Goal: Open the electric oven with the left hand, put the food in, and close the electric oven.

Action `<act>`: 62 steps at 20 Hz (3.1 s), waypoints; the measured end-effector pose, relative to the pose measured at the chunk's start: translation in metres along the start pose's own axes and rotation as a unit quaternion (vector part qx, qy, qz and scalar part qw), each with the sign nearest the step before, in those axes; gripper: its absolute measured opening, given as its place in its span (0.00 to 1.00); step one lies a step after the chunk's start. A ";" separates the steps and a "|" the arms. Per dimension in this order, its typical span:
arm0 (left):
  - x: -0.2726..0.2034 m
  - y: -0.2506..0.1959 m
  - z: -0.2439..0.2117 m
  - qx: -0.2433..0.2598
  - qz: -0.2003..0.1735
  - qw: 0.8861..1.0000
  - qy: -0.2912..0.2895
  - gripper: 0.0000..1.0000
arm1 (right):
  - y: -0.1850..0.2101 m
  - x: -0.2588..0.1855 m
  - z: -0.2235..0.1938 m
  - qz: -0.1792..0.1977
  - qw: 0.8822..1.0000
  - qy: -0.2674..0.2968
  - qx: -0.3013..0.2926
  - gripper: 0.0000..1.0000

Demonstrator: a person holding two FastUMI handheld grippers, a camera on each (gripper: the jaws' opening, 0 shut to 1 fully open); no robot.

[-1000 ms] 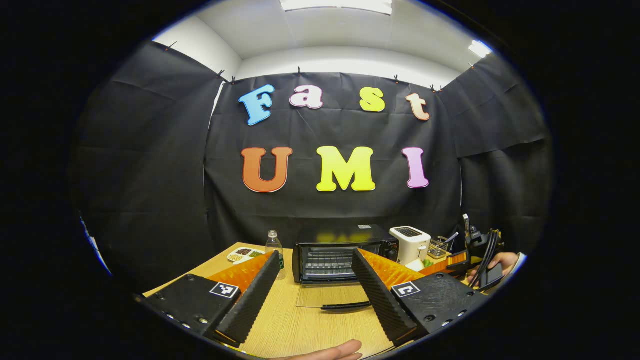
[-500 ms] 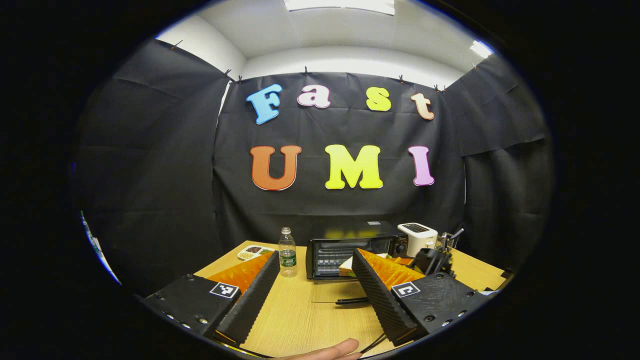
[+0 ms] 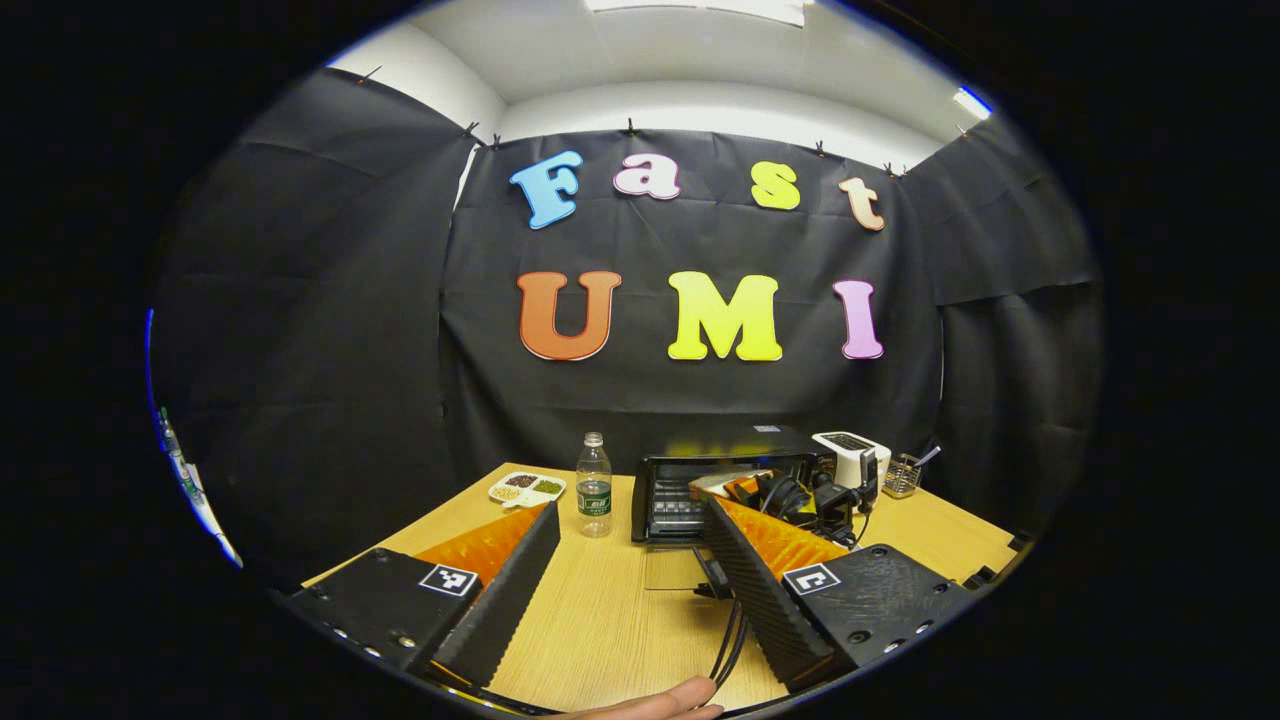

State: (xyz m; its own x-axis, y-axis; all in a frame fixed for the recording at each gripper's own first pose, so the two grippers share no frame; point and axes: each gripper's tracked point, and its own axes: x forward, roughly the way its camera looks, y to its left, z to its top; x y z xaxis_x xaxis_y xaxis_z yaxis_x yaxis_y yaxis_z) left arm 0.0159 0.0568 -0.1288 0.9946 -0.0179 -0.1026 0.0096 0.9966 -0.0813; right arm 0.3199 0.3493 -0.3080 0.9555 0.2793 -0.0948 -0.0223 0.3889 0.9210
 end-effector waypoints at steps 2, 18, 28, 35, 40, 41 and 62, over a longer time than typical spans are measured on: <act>-0.001 0.001 -0.002 -0.004 -0.002 1.000 0.003 0.95 | -0.003 0.019 -0.005 -0.011 1.000 -0.014 -0.007 0.31; 0.010 0.009 -0.026 -0.018 -0.004 0.999 0.035 0.94 | -0.014 0.064 -0.008 -0.051 0.996 -0.042 -0.061 0.52; 0.005 -0.005 -0.023 -0.012 -0.033 0.999 0.029 0.94 | -0.015 0.062 -0.008 -0.110 0.956 0.002 -0.273 0.73; 0.007 0.001 -0.023 -0.011 -0.021 0.999 0.031 0.94 | -0.012 0.064 -0.007 -0.128 0.877 0.040 -0.461 0.88; 0.003 0.001 -0.028 -0.011 -0.017 0.999 0.036 0.94 | -0.028 0.064 -0.013 -0.152 0.842 0.091 -0.510 0.96; 0.001 0.003 -0.026 -0.009 -0.015 0.999 0.036 0.94 | -0.029 0.058 -0.018 -0.157 0.836 0.105 -0.516 0.96; 0.004 0.007 -0.005 -0.002 0.010 1.000 0.027 0.94 | 0.094 -0.119 0.019 -0.032 0.848 0.177 -0.498 0.95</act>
State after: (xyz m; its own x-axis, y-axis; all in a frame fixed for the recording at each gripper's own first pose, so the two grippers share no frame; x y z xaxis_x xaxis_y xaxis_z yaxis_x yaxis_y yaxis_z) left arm 0.0196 0.0637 -0.1352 0.9876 -0.0018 -0.1570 -0.0114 0.9965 -0.0830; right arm 0.2096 0.3361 -0.2034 0.8200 0.4072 -0.4023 -0.3794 0.9129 0.1505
